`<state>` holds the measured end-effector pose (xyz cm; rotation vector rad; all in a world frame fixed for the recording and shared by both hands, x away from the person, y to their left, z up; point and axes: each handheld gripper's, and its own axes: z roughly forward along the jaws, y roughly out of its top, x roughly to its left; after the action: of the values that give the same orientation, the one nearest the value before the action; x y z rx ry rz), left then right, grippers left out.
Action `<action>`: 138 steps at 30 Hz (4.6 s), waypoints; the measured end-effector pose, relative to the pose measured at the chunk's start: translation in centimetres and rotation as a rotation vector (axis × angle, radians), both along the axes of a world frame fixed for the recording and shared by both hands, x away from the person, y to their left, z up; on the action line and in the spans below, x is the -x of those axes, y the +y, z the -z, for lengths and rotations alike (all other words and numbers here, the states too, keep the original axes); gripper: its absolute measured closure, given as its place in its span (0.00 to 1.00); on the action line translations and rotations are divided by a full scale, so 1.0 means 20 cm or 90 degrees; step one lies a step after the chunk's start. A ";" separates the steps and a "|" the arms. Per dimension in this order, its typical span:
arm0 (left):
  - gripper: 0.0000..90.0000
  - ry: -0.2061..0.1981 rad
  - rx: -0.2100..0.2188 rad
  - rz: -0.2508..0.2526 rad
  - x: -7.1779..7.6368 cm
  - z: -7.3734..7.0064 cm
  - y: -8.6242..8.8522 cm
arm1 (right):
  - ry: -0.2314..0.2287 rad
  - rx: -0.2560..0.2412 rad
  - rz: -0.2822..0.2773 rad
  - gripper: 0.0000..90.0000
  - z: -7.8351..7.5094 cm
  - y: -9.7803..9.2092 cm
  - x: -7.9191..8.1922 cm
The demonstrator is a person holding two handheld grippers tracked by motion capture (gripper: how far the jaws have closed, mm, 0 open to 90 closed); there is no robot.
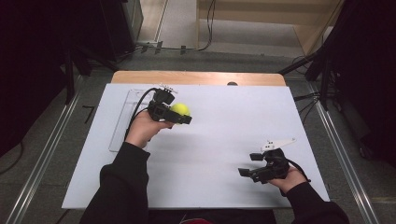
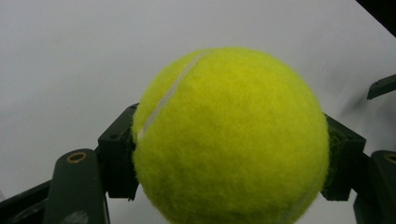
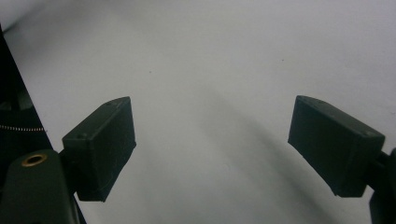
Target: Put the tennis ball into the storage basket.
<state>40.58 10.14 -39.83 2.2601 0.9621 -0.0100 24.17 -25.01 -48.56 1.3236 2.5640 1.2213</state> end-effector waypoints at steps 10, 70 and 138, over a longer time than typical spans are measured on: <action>0.29 -0.004 -0.003 -0.014 -0.01 -0.02 0.05 | 0.000 0.000 -0.001 0.14 0.00 0.00 0.00; 0.29 -0.013 0.001 -0.121 -0.05 -0.08 0.39 | -0.001 0.004 0.001 0.14 0.00 0.00 0.00; 0.29 -0.010 -0.022 -0.262 -0.10 0.02 0.62 | -0.001 0.005 0.000 0.14 0.00 0.00 0.00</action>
<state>42.66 22.63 -40.26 2.0487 1.4091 0.2042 24.20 -24.95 -48.62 1.3204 2.5650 1.2103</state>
